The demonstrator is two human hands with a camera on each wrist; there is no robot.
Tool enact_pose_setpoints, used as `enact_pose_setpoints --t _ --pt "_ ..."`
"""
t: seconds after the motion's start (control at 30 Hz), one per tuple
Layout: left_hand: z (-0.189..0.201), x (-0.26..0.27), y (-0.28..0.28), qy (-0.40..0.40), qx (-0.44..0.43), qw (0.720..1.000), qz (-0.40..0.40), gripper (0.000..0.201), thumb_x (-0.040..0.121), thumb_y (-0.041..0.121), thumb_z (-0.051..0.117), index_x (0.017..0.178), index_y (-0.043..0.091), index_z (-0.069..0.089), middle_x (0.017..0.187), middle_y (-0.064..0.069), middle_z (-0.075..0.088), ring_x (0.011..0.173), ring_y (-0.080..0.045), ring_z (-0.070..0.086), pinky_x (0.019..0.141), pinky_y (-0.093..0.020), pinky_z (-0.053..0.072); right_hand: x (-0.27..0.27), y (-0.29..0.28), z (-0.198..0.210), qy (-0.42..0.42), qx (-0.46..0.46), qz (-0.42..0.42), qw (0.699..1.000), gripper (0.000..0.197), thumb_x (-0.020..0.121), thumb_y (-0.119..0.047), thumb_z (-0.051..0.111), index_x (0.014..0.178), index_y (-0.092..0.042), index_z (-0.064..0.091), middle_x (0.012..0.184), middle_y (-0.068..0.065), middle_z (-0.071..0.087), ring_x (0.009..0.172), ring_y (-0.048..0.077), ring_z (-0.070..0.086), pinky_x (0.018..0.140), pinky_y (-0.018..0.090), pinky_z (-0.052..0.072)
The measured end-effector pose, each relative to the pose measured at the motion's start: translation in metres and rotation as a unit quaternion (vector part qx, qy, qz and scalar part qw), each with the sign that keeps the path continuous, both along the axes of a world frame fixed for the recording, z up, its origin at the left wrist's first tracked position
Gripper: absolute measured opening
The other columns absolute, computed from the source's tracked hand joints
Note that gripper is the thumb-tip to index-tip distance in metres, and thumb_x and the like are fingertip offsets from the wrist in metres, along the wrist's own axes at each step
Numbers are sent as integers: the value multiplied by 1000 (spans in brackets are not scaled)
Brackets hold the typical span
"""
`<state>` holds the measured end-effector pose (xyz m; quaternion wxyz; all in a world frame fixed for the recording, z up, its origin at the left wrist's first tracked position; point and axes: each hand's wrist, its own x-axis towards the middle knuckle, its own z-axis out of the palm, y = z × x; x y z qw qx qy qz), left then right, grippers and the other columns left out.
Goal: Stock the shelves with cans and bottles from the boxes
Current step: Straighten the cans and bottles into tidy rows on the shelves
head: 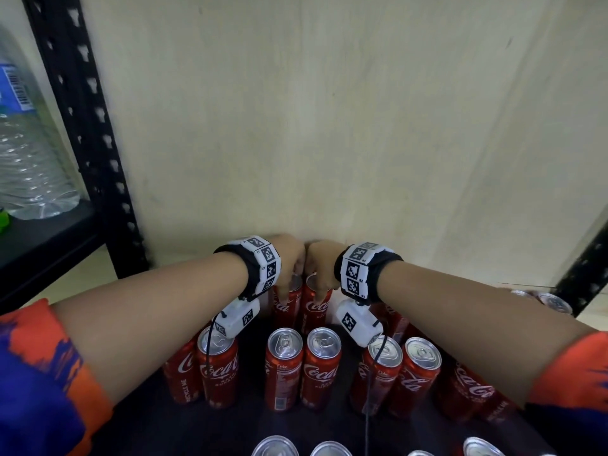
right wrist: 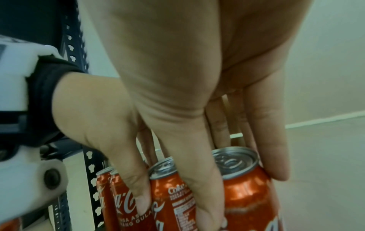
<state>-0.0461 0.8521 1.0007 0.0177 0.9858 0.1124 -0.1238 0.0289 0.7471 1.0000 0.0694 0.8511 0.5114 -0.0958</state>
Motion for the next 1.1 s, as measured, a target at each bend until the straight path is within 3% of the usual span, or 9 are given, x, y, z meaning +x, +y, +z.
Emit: enact_pose_setpoints --t 0.2,0.37,0.53,0.67,0.83,0.97,1.1 --pt "2 -3 1 1 2 1000 -24 63 64 29 95 121 18 70 118 5 71 104 -17 68 87 -28 54 2 0 5 6 4 -2 1000 57 60 -15 95 111 -6 72 110 6 73 99 24 70 78 33 58" --pt "1 -4 1 -5 19 999 -42 65 64 30 95 124 21 70 119 5 71 104 -16 68 89 -29 55 1 -1 11 -3 -7 3 1000 56 61 -16 96 111 -8 72 111 4 73 100 22 69 80 30 55" --pt "0 -5 1 -1 27 999 -37 66 65 31 94 125 21 69 119 4 71 104 -17 67 88 -29 55 -1 2 6 -19 -30 -9 999 50 64 -18 92 111 -8 75 115 7 71 104 25 69 87 37 59" --pt "-3 -7 2 -9 25 999 -40 67 69 31 92 129 21 67 126 7 68 111 -16 65 88 -24 50 -1 -3 9 -3 -29 -8 1000 58 67 -16 91 121 -9 72 122 4 70 110 23 66 87 31 54" --pt "-2 -8 4 -18 25 999 -16 81 61 34 96 133 18 62 124 4 68 108 -17 66 96 -34 54 -3 -10 12 18 -1 -4 1000 65 64 -13 93 125 -7 68 126 2 64 112 22 64 82 27 49" --pt "6 -10 8 -11 42 999 3 80 56 49 94 124 20 66 114 6 70 99 -16 67 92 -35 56 -2 -22 18 4 41 -5 999 58 73 -20 85 125 -10 62 119 2 63 107 23 63 85 34 54" --pt "23 -10 5 7 16 1000 17 65 72 47 85 127 18 66 121 2 67 103 -15 62 93 -32 53 5 -40 34 0 30 -32 999 65 82 -34 79 139 -17 53 130 -1 60 113 21 57 97 35 48"
